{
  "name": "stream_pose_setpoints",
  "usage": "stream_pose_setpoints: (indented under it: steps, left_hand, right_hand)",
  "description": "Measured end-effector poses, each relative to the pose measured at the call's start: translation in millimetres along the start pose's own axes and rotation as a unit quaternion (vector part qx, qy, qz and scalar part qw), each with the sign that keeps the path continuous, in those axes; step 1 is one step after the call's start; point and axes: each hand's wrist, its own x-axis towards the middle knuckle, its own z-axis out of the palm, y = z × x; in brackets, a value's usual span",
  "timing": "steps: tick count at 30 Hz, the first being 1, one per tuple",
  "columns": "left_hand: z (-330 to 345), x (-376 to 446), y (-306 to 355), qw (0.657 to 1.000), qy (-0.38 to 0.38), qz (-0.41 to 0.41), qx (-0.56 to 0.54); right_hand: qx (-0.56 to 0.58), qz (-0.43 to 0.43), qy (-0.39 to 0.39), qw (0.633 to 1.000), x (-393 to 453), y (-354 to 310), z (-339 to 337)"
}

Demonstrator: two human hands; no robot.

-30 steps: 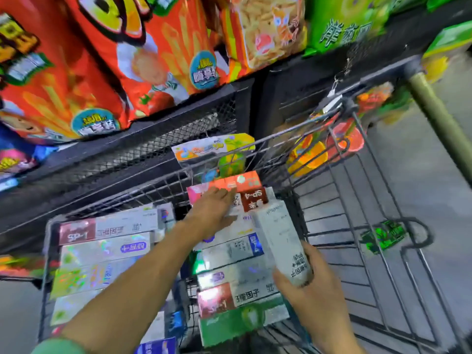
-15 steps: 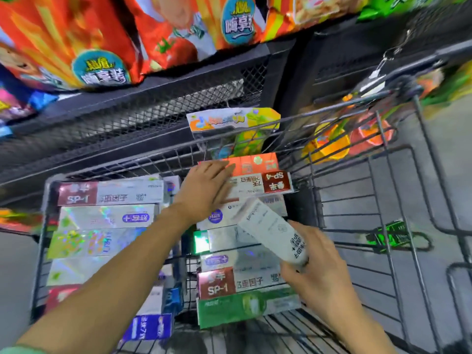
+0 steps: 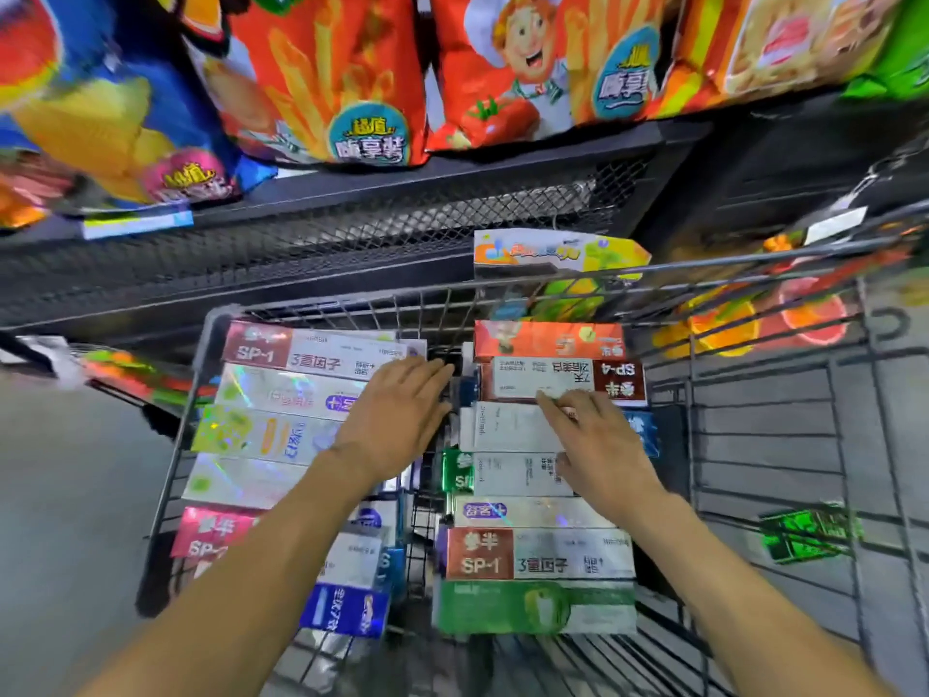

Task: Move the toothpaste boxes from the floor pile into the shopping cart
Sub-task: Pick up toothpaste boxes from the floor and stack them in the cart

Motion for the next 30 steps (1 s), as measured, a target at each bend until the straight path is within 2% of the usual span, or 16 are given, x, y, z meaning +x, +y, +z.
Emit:
stream_pose_setpoints:
  steps: [4, 7, 11, 13, 18, 21, 23, 26, 30]
  left_hand:
    - [-6.3, -7.3, 2.9, 1.0, -0.017, 0.011, 0.002]
    - [-18.5, -22.8, 1.8, 1.0, -0.013, 0.017, -0.011]
    - [-50.1, -62.7, -18.6, 1.0, 0.005, -0.001, -0.014]
    - [-73.7, -92.7, -37.5, 1.0, 0.017, -0.02, -0.009]
    - [-151.5, -218.2, -103.9, 0.988, 0.077, -0.134, 0.019]
    - [-180.6, -329.0, -149.1, 0.965, 0.119, -0.228, 0.041]
    - [-189.6, -411.3, -175.2, 0.947, 0.121, -0.294, 0.054]
    - [-197.6, -533.5, -205.9, 0.904, 0.112, -0.411, 0.041]
    - [-195.1, -664.5, -230.7, 0.822, 0.1, -0.56, 0.028]
  right_hand:
    - [-0.056, -0.003, -0.003, 0.998, -0.9, -7.5, 0.2]
    - [-0.03, 0.011, 0.007, 0.999, -2.1, -20.5, -15.7]
    - [-0.044, 0.012, 0.017, 0.999, -1.1, -73.5, -70.0]
    - [-0.054, -0.011, 0.047, 0.997, 4.7, -112.0, -97.1]
    - [-0.056, -0.089, 0.111, 0.988, 20.3, -254.7, -156.5]
    - [-0.054, -0.158, 0.13, 0.977, 25.9, -362.2, -179.6]
    - [-0.054, -0.204, 0.128, 0.969, 32.0, -436.0, -185.7]
    - [-0.058, -0.278, 0.125, 0.951, 39.3, -547.7, -187.1]
    - [-0.079, -0.383, 0.114, 0.913, 45.7, -687.0, -175.6]
